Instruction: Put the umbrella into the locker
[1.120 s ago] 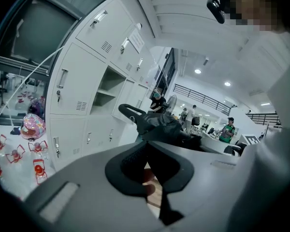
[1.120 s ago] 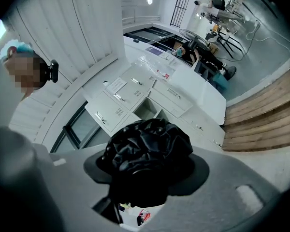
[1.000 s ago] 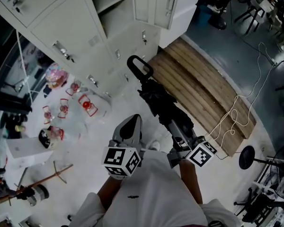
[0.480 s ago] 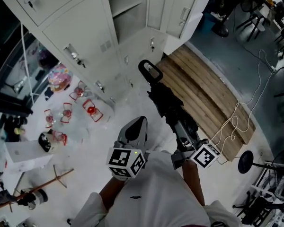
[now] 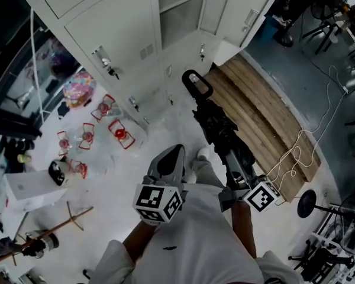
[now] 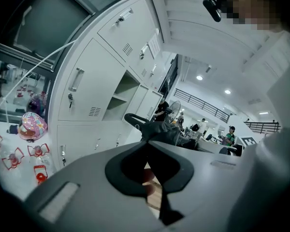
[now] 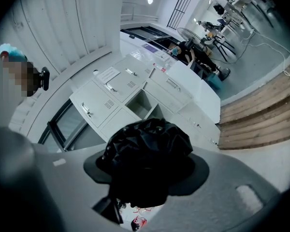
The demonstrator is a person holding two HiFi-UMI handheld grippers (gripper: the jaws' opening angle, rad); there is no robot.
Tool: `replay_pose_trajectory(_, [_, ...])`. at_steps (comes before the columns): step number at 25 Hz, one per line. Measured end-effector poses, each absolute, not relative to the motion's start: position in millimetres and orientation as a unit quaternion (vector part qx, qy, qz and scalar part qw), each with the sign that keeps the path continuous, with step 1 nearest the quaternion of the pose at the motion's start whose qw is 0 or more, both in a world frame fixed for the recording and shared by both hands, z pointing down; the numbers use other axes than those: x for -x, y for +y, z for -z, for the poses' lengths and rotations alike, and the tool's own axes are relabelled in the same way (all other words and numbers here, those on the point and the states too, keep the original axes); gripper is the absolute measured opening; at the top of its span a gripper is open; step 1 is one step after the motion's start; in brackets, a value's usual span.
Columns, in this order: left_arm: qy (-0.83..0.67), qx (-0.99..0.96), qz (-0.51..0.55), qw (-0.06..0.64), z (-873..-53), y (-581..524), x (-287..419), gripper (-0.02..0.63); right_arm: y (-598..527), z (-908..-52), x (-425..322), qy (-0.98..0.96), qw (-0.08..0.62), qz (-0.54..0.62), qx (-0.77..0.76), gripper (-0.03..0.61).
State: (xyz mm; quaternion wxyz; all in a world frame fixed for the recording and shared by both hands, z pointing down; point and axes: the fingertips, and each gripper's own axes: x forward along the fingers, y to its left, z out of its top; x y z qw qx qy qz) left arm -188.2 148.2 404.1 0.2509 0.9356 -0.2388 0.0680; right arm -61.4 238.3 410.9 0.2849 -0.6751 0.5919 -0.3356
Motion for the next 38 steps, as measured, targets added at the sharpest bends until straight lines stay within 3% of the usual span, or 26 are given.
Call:
replay_pose_trajectory(17, [-0.275, -0.927, -0.07, 0.244, -406, 88, 165, 0.017, 160, -413, 29, 0.625, 0.272, 0.333, 0.652, 0.262])
replay_pose_trajectory(38, [-0.313, -0.921, -0.06, 0.225, -384, -36, 50, 0.017, 27, -374, -83, 0.674, 0.285, 0.312, 0.607, 0.262])
